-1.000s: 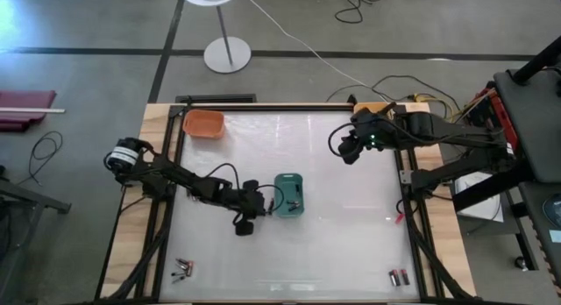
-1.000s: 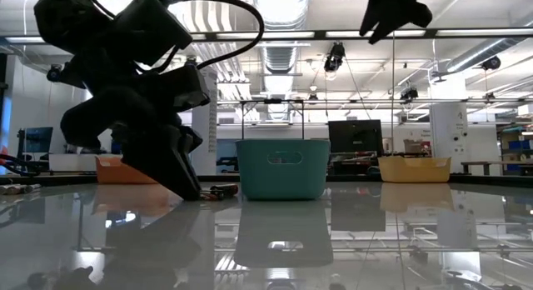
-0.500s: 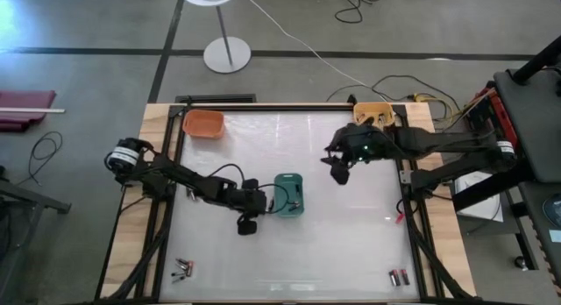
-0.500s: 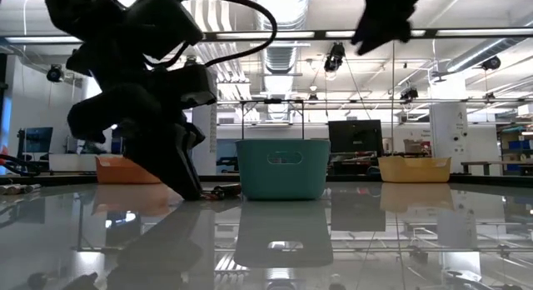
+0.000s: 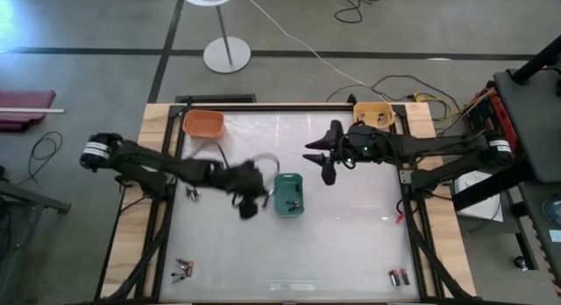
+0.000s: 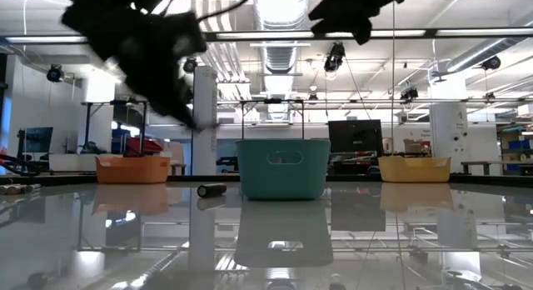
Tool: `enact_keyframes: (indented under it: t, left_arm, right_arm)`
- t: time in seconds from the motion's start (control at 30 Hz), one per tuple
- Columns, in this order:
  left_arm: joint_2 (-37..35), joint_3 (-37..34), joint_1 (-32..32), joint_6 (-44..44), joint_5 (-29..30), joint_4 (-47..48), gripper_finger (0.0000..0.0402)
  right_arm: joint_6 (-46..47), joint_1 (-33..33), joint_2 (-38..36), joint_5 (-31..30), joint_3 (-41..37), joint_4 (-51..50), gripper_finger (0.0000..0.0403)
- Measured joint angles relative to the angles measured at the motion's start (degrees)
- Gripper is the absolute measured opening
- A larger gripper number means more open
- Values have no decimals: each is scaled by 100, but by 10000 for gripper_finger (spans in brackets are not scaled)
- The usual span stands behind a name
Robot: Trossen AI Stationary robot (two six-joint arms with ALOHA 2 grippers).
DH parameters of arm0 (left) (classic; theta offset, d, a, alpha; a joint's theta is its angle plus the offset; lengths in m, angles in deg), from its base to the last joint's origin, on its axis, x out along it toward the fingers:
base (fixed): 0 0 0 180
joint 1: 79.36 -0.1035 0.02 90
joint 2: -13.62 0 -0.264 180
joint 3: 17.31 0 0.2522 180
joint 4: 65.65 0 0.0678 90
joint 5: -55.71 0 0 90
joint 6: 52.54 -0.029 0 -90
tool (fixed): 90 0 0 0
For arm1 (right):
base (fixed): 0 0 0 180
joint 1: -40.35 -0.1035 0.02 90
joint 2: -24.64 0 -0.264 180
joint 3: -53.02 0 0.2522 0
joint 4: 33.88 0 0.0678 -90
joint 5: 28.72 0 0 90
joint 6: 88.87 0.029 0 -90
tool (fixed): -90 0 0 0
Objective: Sort batteries
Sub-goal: Put the black battery into the yellow bin
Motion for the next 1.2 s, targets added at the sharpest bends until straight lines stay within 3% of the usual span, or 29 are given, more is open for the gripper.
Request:
enact_keyframes:
  t: [0.17,0.33,0.43,0.7,0.9,1.2]
  left_arm:
    - [-396,497,-914,-119,25,-566,6]
    - [-440,603,-1505,56,-480,-1595,6]
    - [-425,626,-1591,281,-708,-2324,6]
    - [-425,624,-1643,752,-644,-3892,6]
    - [-425,679,-1648,796,-461,-4228,6]
    - [-440,915,-1648,617,-410,-4129,6]
  right_arm:
    - [-73,2,254,207,-112,1031,156]
    - [-47,9,384,329,-108,2005,165]
    - [-33,74,382,280,-85,2465,168]
    - [633,283,409,322,368,2594,153]
    - [948,278,600,619,642,2572,132]
    - [1126,267,1012,599,1031,2572,109]
